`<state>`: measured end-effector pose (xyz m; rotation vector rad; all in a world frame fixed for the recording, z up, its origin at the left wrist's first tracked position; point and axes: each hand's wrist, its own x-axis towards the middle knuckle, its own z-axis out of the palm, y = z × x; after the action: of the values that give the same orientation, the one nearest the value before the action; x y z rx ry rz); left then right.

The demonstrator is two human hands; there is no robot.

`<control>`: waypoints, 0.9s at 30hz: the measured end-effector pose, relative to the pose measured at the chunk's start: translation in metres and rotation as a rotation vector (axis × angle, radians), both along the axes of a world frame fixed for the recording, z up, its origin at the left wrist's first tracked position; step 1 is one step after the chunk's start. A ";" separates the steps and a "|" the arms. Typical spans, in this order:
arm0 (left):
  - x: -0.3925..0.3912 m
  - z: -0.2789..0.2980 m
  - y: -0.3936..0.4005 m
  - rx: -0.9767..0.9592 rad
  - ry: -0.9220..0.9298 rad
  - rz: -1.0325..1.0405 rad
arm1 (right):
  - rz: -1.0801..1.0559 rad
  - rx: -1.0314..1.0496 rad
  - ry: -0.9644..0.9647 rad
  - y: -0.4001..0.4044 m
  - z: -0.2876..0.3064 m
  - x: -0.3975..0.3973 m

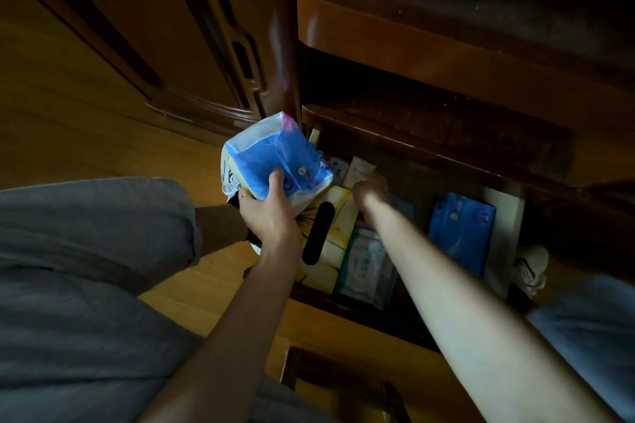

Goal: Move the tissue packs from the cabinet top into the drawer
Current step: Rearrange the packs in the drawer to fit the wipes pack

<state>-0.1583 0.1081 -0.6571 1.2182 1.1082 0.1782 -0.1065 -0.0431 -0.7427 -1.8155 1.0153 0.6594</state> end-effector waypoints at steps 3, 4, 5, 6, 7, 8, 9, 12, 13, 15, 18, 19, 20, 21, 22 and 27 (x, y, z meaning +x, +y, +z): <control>-0.001 -0.002 -0.003 0.023 0.014 -0.032 | -0.003 0.056 0.002 -0.009 0.005 -0.002; -0.002 -0.004 -0.005 0.024 0.013 -0.052 | -0.013 0.077 -0.011 -0.014 0.008 -0.005; -0.003 -0.004 -0.008 0.026 0.009 -0.080 | -0.024 0.087 -0.030 -0.019 0.011 -0.008; -0.004 -0.005 -0.011 0.030 0.008 -0.114 | -0.024 0.078 -0.061 -0.026 0.015 -0.013; -0.006 -0.005 -0.014 0.037 0.012 -0.152 | -0.014 0.044 -0.108 -0.033 0.018 -0.018; -0.007 -0.005 -0.017 0.042 0.023 -0.199 | -0.008 0.003 -0.159 -0.040 0.024 -0.023; -0.008 -0.006 -0.020 0.040 0.041 -0.265 | -0.012 -0.011 -0.213 -0.047 0.031 -0.031; -0.014 -0.009 -0.034 -0.025 0.092 -0.511 | -0.037 0.262 -0.295 -0.064 0.053 -0.056; -0.017 -0.011 -0.041 -0.030 0.122 -0.590 | -0.016 0.373 -0.258 -0.069 0.058 -0.065; -0.021 -0.013 -0.055 -0.037 0.205 -0.707 | 0.030 0.528 -0.155 -0.080 0.062 -0.084; -0.027 -0.013 -0.071 -0.014 0.284 -0.803 | 0.089 0.632 -0.041 -0.097 0.058 -0.108; -0.029 -0.014 -0.075 0.009 0.289 -0.845 | 0.076 0.685 -0.012 -0.102 0.057 -0.115; -0.031 -0.015 -0.077 0.026 0.285 -0.878 | 0.059 0.730 0.002 -0.107 0.054 -0.122; -0.034 -0.015 -0.079 0.035 0.271 -0.896 | 0.034 0.742 0.001 -0.110 0.052 -0.126; -0.036 -0.015 -0.081 0.043 0.252 -0.909 | 0.002 0.724 -0.013 -0.113 0.051 -0.129; -0.042 -0.010 -0.080 0.175 0.093 -0.834 | -0.376 0.565 -0.104 -0.125 0.052 -0.124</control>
<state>-0.2000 0.0280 -0.6673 1.7613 0.5915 -0.4304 -0.2305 -0.1684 -0.6909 -1.1195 0.9478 0.5418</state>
